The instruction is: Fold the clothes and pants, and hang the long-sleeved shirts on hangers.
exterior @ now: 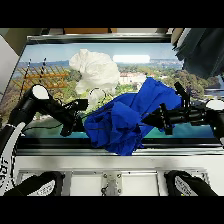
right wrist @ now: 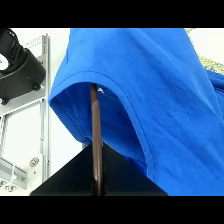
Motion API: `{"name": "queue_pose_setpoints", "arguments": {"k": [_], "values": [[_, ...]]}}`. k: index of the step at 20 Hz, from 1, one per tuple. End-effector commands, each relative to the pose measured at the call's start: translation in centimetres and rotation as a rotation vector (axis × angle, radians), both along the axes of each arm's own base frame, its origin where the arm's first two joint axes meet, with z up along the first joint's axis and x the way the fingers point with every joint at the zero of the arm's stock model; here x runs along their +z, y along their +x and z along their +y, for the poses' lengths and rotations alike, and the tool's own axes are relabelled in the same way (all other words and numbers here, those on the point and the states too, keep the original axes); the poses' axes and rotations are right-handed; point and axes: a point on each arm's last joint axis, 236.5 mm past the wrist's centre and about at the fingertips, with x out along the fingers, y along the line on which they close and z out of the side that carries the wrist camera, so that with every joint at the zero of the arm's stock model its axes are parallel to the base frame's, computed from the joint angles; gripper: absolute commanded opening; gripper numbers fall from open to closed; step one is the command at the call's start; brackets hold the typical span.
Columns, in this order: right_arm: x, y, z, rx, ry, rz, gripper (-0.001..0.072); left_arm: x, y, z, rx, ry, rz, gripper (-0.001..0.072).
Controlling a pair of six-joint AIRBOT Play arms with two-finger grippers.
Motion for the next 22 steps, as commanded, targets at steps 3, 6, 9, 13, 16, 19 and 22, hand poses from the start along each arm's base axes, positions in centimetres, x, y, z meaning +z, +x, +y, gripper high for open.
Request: {"name": "queue_pose_setpoints", "arguments": {"k": [3,6,9,13,16,19,22], "values": [[-0.1,0.0,0.0,-0.002,-0.001,0.004,0.0009,0.0,0.1,0.1,-0.002,0.003,-0.005,0.0009],[-0.1,0.0,0.0,0.005,-0.002,-0.019,0.0007,-0.3,0.1,0.5,0.026,0.032,0.012,0.0010],[0.0,0.0,0.0,0.015,-0.002,-0.046,0.0006,-0.4,0.5,0.4,0.099,0.053,0.041,0.0368],[0.0,-0.1,0.0,0.017,-0.002,-0.046,0.0006,-0.6,1.9,0.3,0.225,0.079,0.050,0.0382],[0.0,-0.1,0.0,0.017,-0.002,-0.046,0.0005,-0.9,2.5,0.6,0.292,0.105,0.057,0.0382],[0.0,-0.1,0.0,0.017,-0.003,-0.045,0.0005,-0.4,4.2,1.3,0.411,0.095,0.042,0.0383],[-0.1,-0.1,0.0,0.017,-0.005,-0.045,0.0004,1.0,5.7,3.0,0.514,0.078,-0.009,0.0383]]}}
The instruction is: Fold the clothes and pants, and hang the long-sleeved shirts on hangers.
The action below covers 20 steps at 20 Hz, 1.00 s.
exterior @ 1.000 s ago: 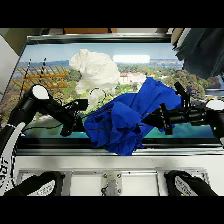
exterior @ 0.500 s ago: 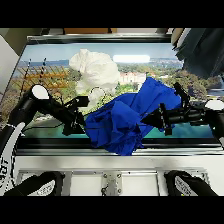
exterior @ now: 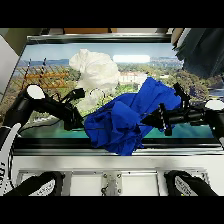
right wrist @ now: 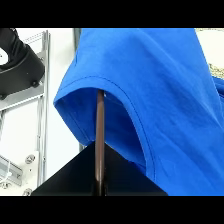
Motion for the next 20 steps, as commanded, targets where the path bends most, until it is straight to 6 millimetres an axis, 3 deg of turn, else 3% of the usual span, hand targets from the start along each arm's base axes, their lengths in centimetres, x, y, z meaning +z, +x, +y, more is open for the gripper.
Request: {"name": "queue_pose_setpoints", "arguments": {"k": [1,2,3,4,5,10,12,14,17,20], "values": [[-0.1,0.0,0.0,0.000,-0.004,-0.001,0.0004,1.4,1.7,1.7,0.122,-0.001,-0.056,0.0384],[-0.1,0.0,0.0,0.000,-0.004,-0.001,0.0004,1.9,1.8,2.2,0.139,-0.002,-0.071,0.0384],[-0.1,0.0,0.0,0.000,-0.004,-0.001,0.0004,2.4,2.0,2.7,0.158,-0.003,-0.088,0.0435],[-0.1,0.0,0.0,0.000,-0.004,-0.001,0.0004,2.8,2.4,3.3,0.207,-0.003,-0.098,0.0586],[-0.1,0.0,0.0,-0.001,-0.004,-0.001,0.0004,3.4,3.0,3.8,0.278,-0.006,-0.110,0.0628],[0.3,0.7,-0.6,-0.032,-0.005,-0.019,0.0004,8.9,7.4,8.6,0.665,-0.059,-0.311,0.0627],[1.1,1.8,-1.2,-0.093,0.002,-0.047,0.0004,11.4,7.9,10.6,0.818,-0.097,-0.361,0.0627],[2.5,2.8,-1.8,-0.156,0.030,-0.085,0.0005,12.5,7.3,11.5,0.921,-0.123,-0.336,0.0626],[3.6,4.1,-2.3,-0.234,0.026,-0.143,0.0004,11.2,6.2,11.1,1.043,-0.168,-0.210,0.0625],[4.3,5.1,-2.7,-0.295,0.014,-0.189,0.0005,6.5,4.4,10.6,1.167,-0.175,-0.005,0.0625]]}}
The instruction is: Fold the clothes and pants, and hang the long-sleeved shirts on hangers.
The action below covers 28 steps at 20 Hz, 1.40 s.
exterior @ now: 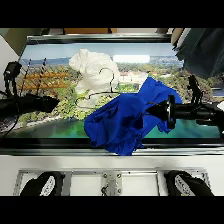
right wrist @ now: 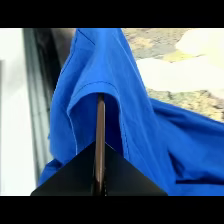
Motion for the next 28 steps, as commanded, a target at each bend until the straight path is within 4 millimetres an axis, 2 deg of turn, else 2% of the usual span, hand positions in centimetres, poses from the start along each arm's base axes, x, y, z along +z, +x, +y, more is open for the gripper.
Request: {"name": "queue_pose_setpoints", "arguments": {"k": [1,4,6,10,12,16,19,22,28], "values": [[1.0,1.4,-0.6,-0.085,-0.006,-0.051,0.0005,-4.5,-2.0,-0.7,0.165,-0.149,0.189,0.0625],[1.3,1.2,-0.6,-0.086,-0.009,-0.063,0.0005,-7.6,-3.0,-3.8,0.165,-0.193,0.264,0.0625],[1.4,1.2,-0.5,-0.086,-0.009,-0.065,0.0004,-8.1,-2.7,-7.0,0.145,-0.219,0.241,0.0625],[1.4,1.2,-0.5,-0.086,-0.009,-0.066,0.0005,-7.9,-1.2,-12.6,0.188,-0.334,0.218,0.0625],[1.5,1.1,-0.5,-0.086,-0.010,-0.071,0.0005,-9.0,-1.0,-14.9,0.173,-0.342,0.273,0.0625],[1.5,1.1,-0.5,-0.085,-0.011,-0.071,0.0005,-11.7,-0.8,-18.1,0.156,-0.323,0.383,0.0625],[1.5,1.1,-0.5,-0.085,-0.011,-0.071,0.0005,-12.8,-0.7,-19.5,0.135,-0.304,0.413,0.0625],[1.5,1.1,-0.5,-0.085,-0.011,-0.071,0.0005,-13.6,-0.5,-19.5,0.164,-0.309,0.436,0.0625],[1.5,1.1,-0.5,-0.085,-0.011,-0.071,0.0005,-13.1,0.6,-19.5,0.200,-0.341,0.402,0.0625]]}}
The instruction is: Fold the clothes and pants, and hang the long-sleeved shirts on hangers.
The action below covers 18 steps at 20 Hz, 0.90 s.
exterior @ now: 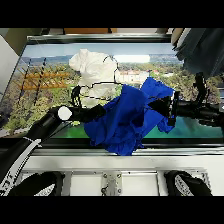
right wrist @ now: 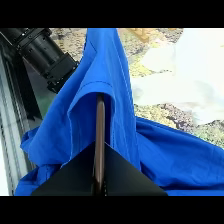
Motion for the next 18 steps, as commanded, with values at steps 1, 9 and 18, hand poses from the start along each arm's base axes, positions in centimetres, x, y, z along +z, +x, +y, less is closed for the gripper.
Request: {"name": "queue_pose_setpoints", "arguments": {"k": [1,9,18], "values": [[0.1,0.0,0.0,0.001,0.000,-0.001,0.0005,0.4,1.1,-0.1,0.061,-0.029,-0.011,0.0625],[0.1,-0.1,0.1,0.005,0.001,0.000,0.0005,0.3,0.9,0.0,0.063,-0.027,-0.002,0.0606],[0.2,-0.3,0.1,0.006,0.000,-0.006,0.0005,-2.2,-1.1,-1.9,0.002,0.002,0.068,0.0077]]}}
